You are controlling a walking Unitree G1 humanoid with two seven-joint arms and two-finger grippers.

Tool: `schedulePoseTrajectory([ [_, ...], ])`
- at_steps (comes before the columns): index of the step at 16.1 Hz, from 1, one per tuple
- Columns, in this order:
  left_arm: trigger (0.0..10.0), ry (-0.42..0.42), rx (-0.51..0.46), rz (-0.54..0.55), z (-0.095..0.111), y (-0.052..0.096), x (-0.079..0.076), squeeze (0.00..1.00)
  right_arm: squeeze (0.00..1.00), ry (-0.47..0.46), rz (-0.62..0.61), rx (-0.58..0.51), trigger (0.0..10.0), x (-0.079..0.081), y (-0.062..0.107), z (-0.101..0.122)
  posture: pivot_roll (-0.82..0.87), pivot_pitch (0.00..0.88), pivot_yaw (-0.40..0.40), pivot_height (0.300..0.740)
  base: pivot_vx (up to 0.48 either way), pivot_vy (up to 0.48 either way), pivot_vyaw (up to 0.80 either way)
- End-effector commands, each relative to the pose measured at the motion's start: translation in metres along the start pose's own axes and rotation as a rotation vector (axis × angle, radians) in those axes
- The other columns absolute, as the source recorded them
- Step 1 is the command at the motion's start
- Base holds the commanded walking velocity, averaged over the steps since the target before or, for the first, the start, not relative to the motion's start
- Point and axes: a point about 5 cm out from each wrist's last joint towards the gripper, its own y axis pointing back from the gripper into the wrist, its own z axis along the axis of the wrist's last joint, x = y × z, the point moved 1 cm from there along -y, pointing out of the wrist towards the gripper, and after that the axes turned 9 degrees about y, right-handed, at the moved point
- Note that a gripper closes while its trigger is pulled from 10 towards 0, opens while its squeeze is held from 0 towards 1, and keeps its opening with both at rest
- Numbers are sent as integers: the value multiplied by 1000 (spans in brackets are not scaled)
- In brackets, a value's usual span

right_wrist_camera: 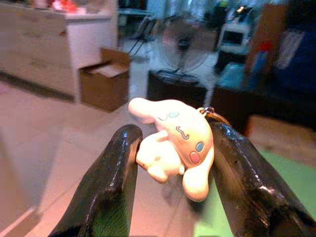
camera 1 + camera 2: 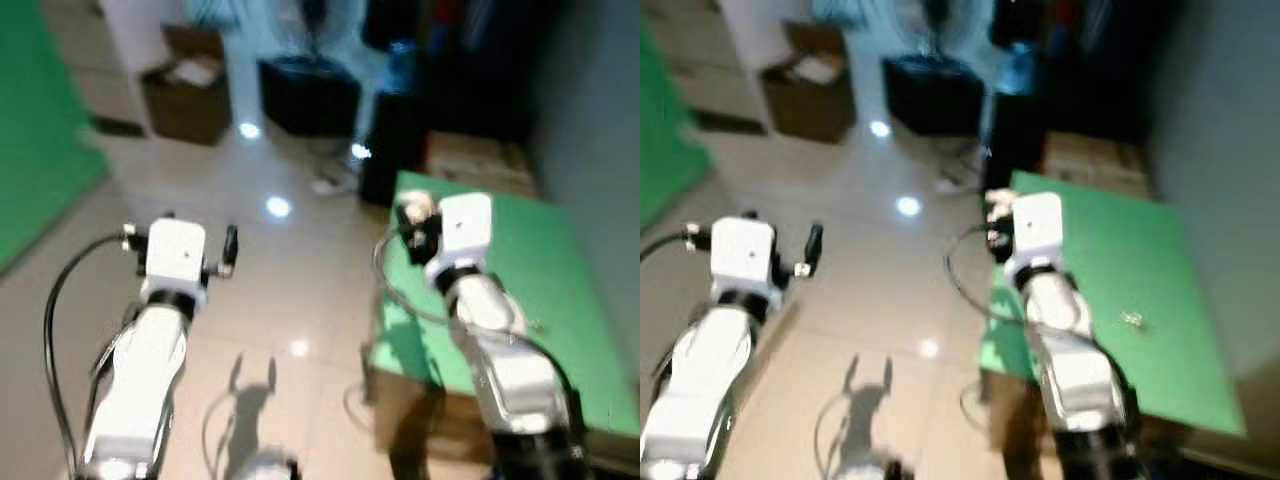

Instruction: Hang keys on a hook

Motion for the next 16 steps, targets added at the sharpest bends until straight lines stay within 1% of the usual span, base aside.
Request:
schedulePoseTrajectory([
  [1, 10000, 0, 9, -54, -1, 3, -9, 0, 0, -7, -2, 22, 10000, -3, 3, -4, -3, 0, 17, 740, 0, 0, 800],
  [3, 10000, 22, 13, -38, -3, 5, -7, 0, 0, -11, -1, 32, 10000, -2, 6, -7, -3, 0, 20, 740, 0, 0, 800],
  [5, 10000, -6, -24, 18, -2, 3, -1, 0, 0, -12, 2, 52, 10000, -2, 9, -13, 2, 0, 15, 740, 0, 0, 800],
  [7, 10000, -24, -10, -24, -4, 3, -4, 0, 0, -13, 8, 64, 10000, 1, 11, -19, 11, 0, 24, 740, 0, 0, 800],
  [9, 10000, 0, 5, -29, -6, 2, -5, 0, 0, -17, -7, 88, 10000, 0, 14, -27, 13, 0, 51, 740, 0, 0, 800],
  [10, 10000, 23, 14, -56, -7, -2, -9, 0, 0, -36, -52, 115, 10000, -2, 19, -35, 6, 0, 62, 740, 0, 0, 800],
  [11, 10000, 5, 4, -31, -7, -4, -7, 0, 0, -39, -59, 114, 10000, -2, 19, -35, 1, 0, 65, 740, 0, 0, 800],
  [12, 10000, 18, 12, -9, -9, -5, -6, 0, 0, -40, -56, 107, 10000, -2, 20, -32, -4, 0, 65, 740, 0, 0, 800],
  [14, 10000, 41, 8, -11, -9, -2, -7, 0, 0, -26, -45, 104, 10000, -3, 21, -32, -4, 0, 60, 740, 0, 0, 800],
  [16, 10000, 61, 2, -1, -8, 1, -6, 0, 0, -22, -45, 105, 10000, -5, 20, -32, 0, 0, 33, 740, 0, 0, 800],
])
